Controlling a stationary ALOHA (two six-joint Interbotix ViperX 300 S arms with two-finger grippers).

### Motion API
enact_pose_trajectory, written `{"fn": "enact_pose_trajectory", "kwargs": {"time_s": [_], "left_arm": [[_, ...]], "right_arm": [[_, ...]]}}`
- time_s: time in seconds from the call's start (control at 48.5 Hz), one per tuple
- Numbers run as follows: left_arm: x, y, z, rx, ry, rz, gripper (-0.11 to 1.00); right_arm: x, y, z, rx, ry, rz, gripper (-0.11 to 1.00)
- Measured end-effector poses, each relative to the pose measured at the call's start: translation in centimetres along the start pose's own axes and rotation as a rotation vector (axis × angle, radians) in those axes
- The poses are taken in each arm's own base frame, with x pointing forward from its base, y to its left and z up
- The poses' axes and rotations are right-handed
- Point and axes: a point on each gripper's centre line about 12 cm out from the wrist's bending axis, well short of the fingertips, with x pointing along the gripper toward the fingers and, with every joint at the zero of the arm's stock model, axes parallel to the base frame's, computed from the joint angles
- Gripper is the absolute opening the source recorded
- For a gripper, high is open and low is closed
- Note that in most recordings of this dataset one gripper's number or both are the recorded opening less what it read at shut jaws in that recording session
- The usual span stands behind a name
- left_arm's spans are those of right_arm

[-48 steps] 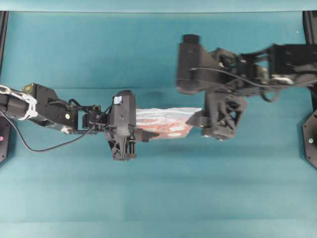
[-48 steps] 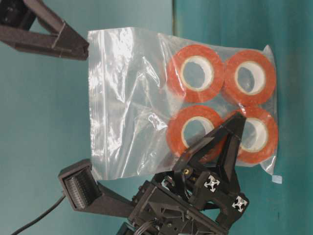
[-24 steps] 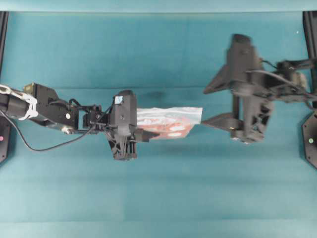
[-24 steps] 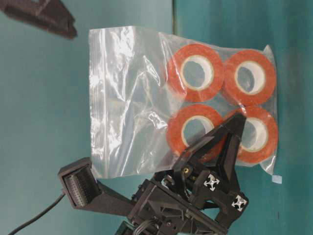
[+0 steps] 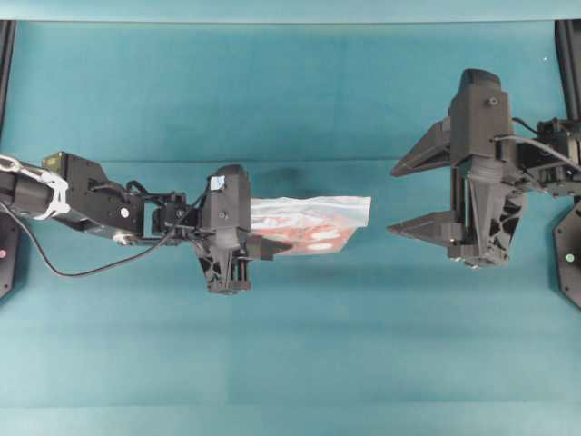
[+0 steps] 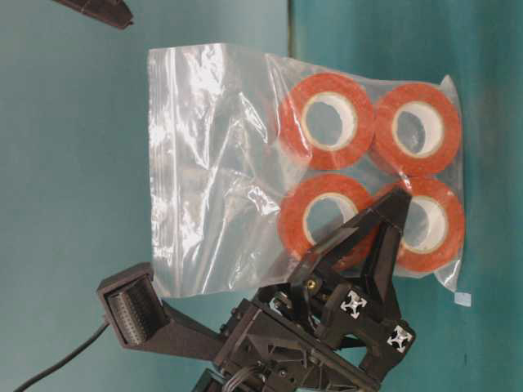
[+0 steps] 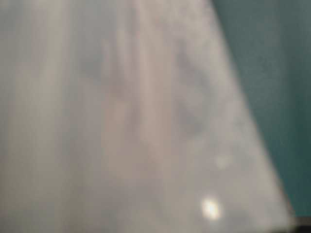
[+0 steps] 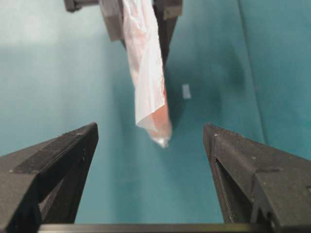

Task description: Hand over the clear zip bag and make it stand upright.

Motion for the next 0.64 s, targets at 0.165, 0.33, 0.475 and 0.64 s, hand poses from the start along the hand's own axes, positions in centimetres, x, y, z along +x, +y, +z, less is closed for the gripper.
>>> {"fn": "enact_pose_trajectory", "kwargs": {"time_s": [0.165,0.33,0.475,0.64], "left_arm": [[0.0,0.0,0.0,0.0,0.0,0.0,0.23],[-0.02,0.0,-0.08,0.0,0.003,0.0,0.23],[-0.02,-0.06,-0.08,0.001,0.003,-0.001,0.23],[0.0,0.0,0.0,0.0,0.0,0.0,0.23]], "right_arm": [[0.18,0.03,-0.3,0.001,-0.001,0.001,0.88],[0.14,0.1,-0.37,-0.003,-0.003,0.003,0.88],[0.09,0.1,-0.45,-0.003,-0.003,0.003,0.88],[0.16,0.13,-0.81,-0.002,0.003,0.005,0.88]]}}
